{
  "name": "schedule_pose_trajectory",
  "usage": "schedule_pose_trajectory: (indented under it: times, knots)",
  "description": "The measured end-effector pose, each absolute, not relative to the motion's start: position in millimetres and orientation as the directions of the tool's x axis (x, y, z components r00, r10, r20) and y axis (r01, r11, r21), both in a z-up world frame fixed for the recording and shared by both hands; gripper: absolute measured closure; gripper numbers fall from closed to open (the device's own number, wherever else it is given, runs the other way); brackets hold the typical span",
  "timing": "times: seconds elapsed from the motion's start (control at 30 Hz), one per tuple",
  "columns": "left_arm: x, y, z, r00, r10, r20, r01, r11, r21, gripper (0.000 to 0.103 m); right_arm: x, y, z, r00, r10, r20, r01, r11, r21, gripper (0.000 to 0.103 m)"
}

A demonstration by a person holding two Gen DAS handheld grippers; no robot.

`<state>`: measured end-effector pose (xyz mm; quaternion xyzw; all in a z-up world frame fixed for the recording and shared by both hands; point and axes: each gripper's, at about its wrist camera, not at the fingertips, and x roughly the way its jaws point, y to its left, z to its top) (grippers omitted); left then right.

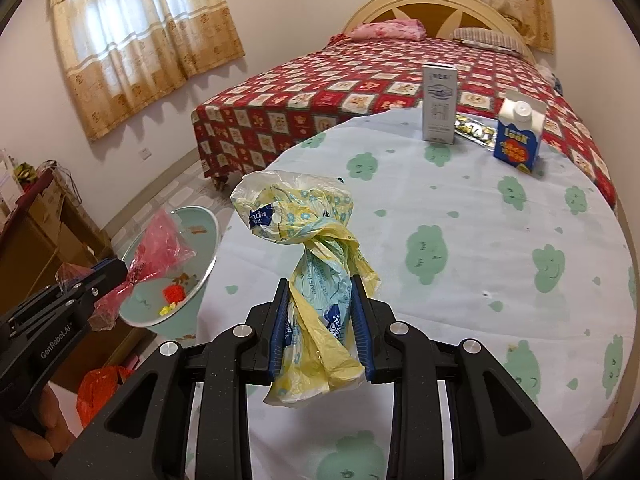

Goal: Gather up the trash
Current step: 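Carry the pink bag and yellow wrapper bag over the bin with both tools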

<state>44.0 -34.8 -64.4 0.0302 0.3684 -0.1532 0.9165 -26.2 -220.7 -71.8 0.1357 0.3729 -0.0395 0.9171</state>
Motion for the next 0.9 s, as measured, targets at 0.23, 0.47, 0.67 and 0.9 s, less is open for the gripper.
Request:
schedule_pose_trajectory:
  times: [0.23, 0.47, 0.67, 0.9]
  knots:
    - [46, -13, -66, 0.690, -0.233, -0.686, 0.262, 0.963, -0.063, 0.092, -20, -203, -70, 0.721, 0.059, -0.691, 0.134, 0.966, 0.222, 0.073]
    - [49, 4, -64, 0.704, -0.209, -0.679, 0.226, 0.972, -0.066, 0.092, -13, -181, -68, 0.719, 0.093, -0.689, 0.089, 0.971, 0.223, 0.073]
    - [54, 20, -64, 0.711, -0.190, -0.677, 0.194, 0.978, -0.070, 0.092, -5, -162, -66, 0.718, 0.121, -0.685, 0.051, 0.973, 0.225, 0.073]
    - [59, 41, -64, 0.719, -0.160, -0.676, 0.150, 0.986, -0.074, 0.092, 6, -139, -64, 0.710, 0.157, -0.686, 0.001, 0.975, 0.224, 0.073]
